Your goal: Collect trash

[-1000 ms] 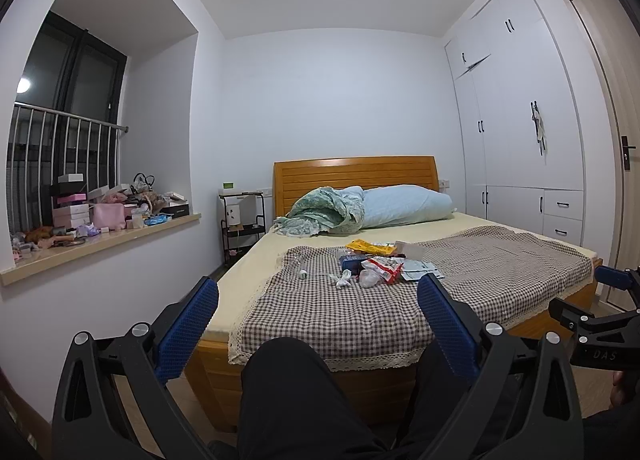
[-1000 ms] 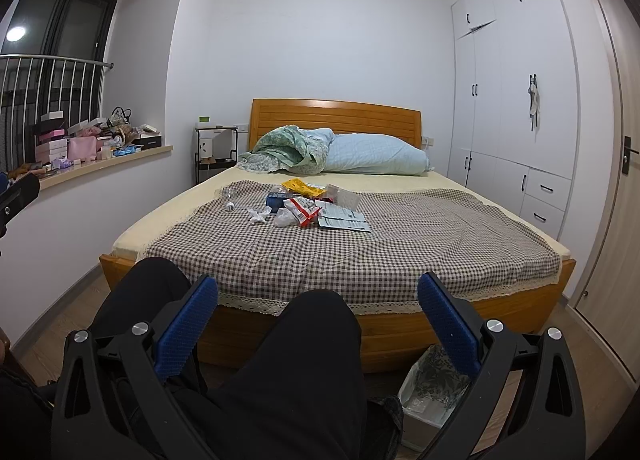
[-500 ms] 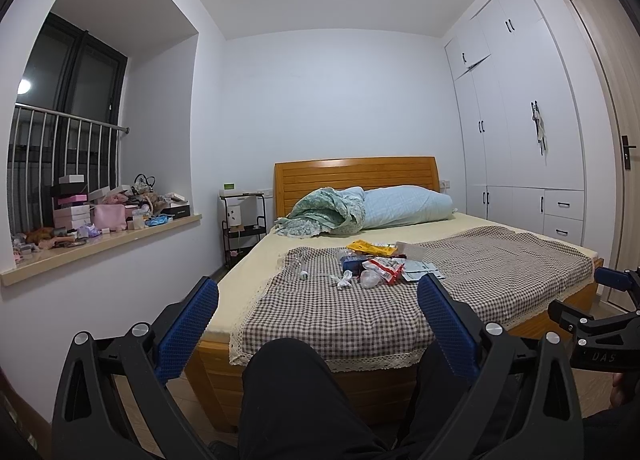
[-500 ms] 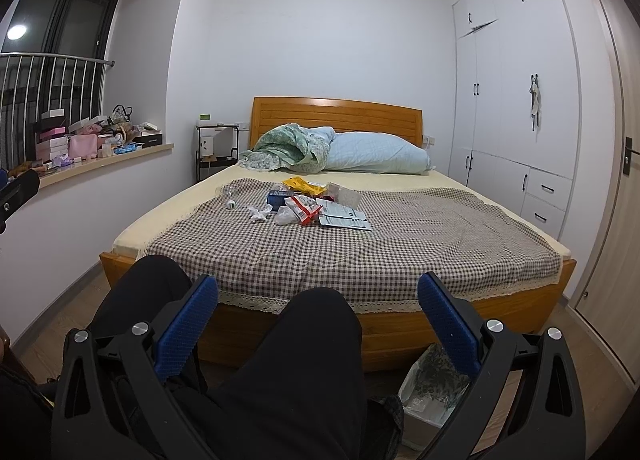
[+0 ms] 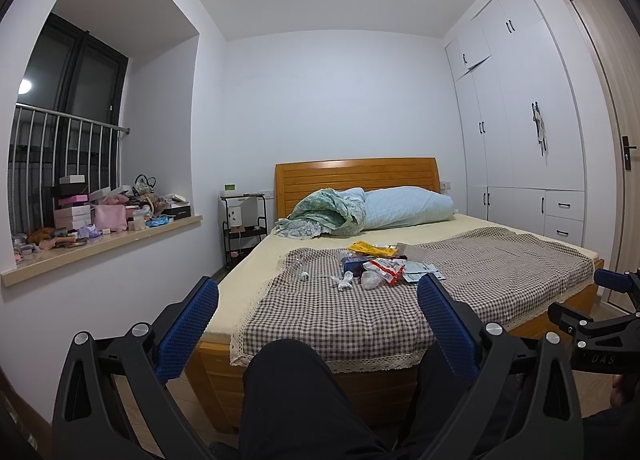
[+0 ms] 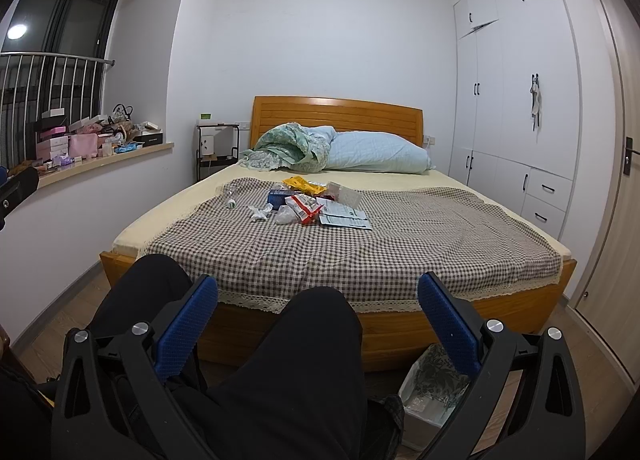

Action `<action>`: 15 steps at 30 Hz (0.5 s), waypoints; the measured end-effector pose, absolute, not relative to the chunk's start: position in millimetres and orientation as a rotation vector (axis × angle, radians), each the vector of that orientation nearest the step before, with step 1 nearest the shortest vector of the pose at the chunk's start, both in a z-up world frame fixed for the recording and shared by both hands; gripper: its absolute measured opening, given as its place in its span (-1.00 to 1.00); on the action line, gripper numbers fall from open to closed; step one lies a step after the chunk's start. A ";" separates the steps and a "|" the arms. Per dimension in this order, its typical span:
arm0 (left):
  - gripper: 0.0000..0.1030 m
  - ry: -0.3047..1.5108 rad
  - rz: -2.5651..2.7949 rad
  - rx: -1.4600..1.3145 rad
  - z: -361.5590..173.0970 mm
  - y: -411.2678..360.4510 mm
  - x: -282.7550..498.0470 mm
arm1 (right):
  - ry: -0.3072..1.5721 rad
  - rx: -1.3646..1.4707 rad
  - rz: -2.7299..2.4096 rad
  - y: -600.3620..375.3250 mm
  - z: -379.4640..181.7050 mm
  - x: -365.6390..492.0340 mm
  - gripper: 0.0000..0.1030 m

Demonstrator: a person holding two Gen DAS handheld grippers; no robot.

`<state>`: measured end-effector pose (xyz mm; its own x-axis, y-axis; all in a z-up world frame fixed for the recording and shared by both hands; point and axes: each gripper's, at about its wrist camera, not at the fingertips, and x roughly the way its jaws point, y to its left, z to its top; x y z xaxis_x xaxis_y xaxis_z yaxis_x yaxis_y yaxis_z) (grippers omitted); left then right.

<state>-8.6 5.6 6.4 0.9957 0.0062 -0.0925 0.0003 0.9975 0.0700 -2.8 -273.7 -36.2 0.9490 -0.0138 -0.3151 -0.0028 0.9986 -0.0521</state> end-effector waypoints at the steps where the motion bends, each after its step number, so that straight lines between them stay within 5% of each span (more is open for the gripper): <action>1: 0.87 0.093 0.003 0.070 6.5 5.8 -8.8 | 0.320 -0.052 -0.005 -273.6 -36.2 -2.8 0.86; 15: 0.87 0.102 0.001 0.066 6.5 6.1 -5.3 | 0.328 -0.051 -0.006 -273.4 -38.1 -2.5 0.86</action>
<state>-5.3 6.0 6.5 0.9948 0.0041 -0.1013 0.0026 0.9978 0.0663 -2.5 -273.4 -38.1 0.9467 -0.0141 -0.3217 -0.0025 0.9987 -0.0510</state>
